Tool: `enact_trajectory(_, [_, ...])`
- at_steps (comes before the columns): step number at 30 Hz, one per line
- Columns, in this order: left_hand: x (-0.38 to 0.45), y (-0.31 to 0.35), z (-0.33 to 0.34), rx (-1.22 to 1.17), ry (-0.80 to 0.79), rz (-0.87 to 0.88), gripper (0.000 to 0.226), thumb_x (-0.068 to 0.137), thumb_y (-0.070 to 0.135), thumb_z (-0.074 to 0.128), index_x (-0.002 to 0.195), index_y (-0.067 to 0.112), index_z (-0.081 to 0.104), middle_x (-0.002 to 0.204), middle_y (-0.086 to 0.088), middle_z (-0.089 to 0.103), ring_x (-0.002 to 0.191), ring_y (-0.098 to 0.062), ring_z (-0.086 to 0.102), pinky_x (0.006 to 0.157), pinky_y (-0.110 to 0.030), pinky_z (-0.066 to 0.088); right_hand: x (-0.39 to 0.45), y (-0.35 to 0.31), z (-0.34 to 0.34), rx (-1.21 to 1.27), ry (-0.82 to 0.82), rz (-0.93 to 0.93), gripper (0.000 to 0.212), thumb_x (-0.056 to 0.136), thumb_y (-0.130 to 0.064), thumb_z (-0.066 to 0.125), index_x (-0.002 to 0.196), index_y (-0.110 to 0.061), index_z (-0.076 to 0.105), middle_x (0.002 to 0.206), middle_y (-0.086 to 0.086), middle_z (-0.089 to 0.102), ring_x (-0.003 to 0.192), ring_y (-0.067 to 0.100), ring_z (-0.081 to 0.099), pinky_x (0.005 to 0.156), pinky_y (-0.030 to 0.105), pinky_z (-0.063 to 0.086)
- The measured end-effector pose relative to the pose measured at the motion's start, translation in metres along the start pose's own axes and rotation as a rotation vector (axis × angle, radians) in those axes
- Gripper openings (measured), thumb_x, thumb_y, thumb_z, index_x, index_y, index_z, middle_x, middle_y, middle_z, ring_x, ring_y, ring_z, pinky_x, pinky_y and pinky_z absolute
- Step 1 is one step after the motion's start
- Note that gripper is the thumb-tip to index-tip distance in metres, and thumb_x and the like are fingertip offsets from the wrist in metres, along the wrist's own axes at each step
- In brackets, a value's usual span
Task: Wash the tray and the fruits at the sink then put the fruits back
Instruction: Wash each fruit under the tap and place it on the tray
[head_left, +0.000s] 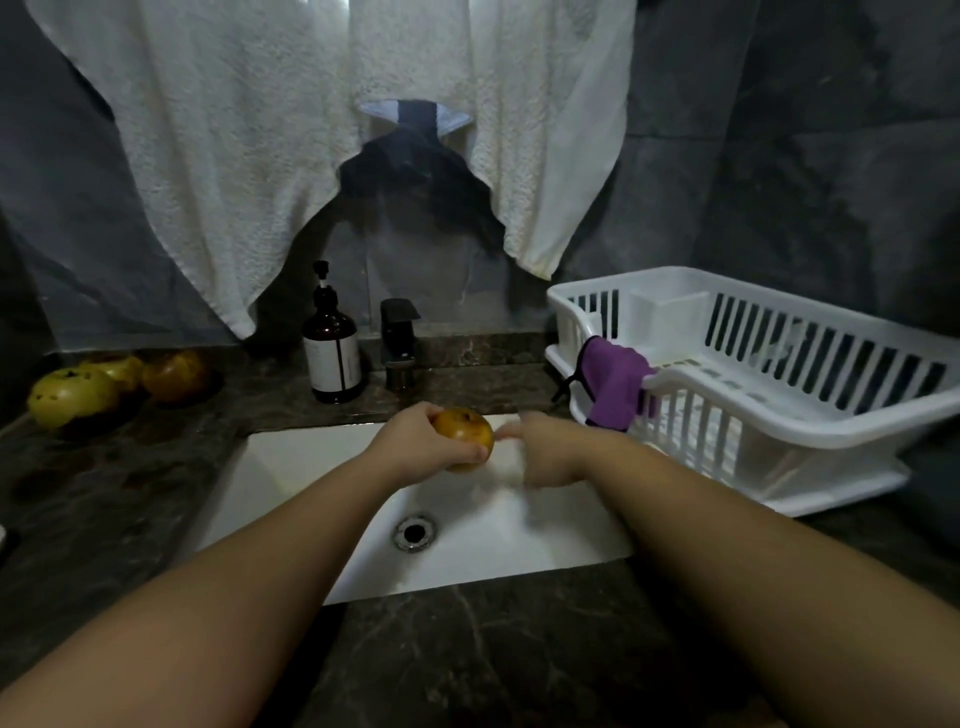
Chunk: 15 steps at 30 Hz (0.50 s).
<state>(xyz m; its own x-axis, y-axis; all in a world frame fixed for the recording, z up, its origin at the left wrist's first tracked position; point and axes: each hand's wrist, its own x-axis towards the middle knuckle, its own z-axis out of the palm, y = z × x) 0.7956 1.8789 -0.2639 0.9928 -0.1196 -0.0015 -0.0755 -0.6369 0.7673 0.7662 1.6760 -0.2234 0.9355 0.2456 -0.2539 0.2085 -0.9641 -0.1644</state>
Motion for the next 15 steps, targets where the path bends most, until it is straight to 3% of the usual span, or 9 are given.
enact_trajectory(3, [0.004, 0.019, -0.003, -0.121, 0.011, 0.066, 0.091, 0.059, 0.053, 0.094, 0.135, 0.025, 0.054, 0.12, 0.004, 0.062, 0.106, -0.017, 0.063, 0.097, -0.045, 0.058, -0.01, 0.001, -0.037, 0.152, 0.278, -0.036, 0.061, 0.091, -0.008, 0.065, 0.147, -0.029, 0.052, 0.146, 0.0, 0.057, 0.126, 0.018, 0.057, 0.089, 0.021, 0.049])
enact_trajectory(6, [0.007, 0.038, -0.004, -0.238, 0.04, 0.112, 0.104, 0.044, 0.059, 0.09, 0.136, 0.024, 0.057, 0.121, 0.002, 0.065, 0.107, -0.019, 0.066, 0.098, -0.047, 0.058, -0.022, 0.001, -0.076, 0.109, 0.464, 0.069, 0.042, 0.094, -0.015, 0.062, 0.133, -0.029, 0.065, 0.132, 0.0, 0.065, 0.117, 0.021, 0.061, 0.092, 0.028, 0.05])
enact_trajectory(8, [0.011, 0.046, -0.003, -0.303, 0.052, 0.125, 0.113, 0.04, 0.061, 0.089, 0.141, 0.023, 0.055, 0.125, 0.001, 0.064, 0.11, -0.02, 0.066, 0.1, -0.047, 0.058, -0.027, 0.003, -0.096, 0.024, 0.437, 0.145, 0.04, 0.097, -0.016, 0.058, 0.135, -0.028, 0.064, 0.133, 0.005, 0.063, 0.118, 0.027, 0.06, 0.096, 0.033, 0.05])
enact_trajectory(11, [0.017, 0.056, 0.0, -0.407, 0.039, 0.118, 0.106, 0.048, 0.056, 0.095, 0.141, 0.024, 0.055, 0.123, 0.003, 0.064, 0.11, -0.02, 0.066, 0.098, -0.046, 0.059, -0.029, 0.011, -0.115, -0.12, 0.34, 0.285, 0.041, 0.101, -0.025, 0.056, 0.14, -0.015, 0.059, 0.136, 0.013, 0.061, 0.121, 0.032, 0.058, 0.1, 0.037, 0.049])
enact_trajectory(15, [0.022, 0.073, 0.009, -0.468, 0.024, 0.116, 0.114, 0.035, 0.061, 0.092, 0.138, 0.027, 0.056, 0.121, 0.005, 0.065, 0.108, -0.018, 0.066, 0.092, -0.042, 0.061, -0.031, 0.022, -0.115, -0.22, 0.066, 0.471, 0.049, 0.102, -0.032, 0.059, 0.143, -0.005, 0.052, 0.136, 0.015, 0.059, 0.123, 0.032, 0.058, 0.106, 0.038, 0.046])
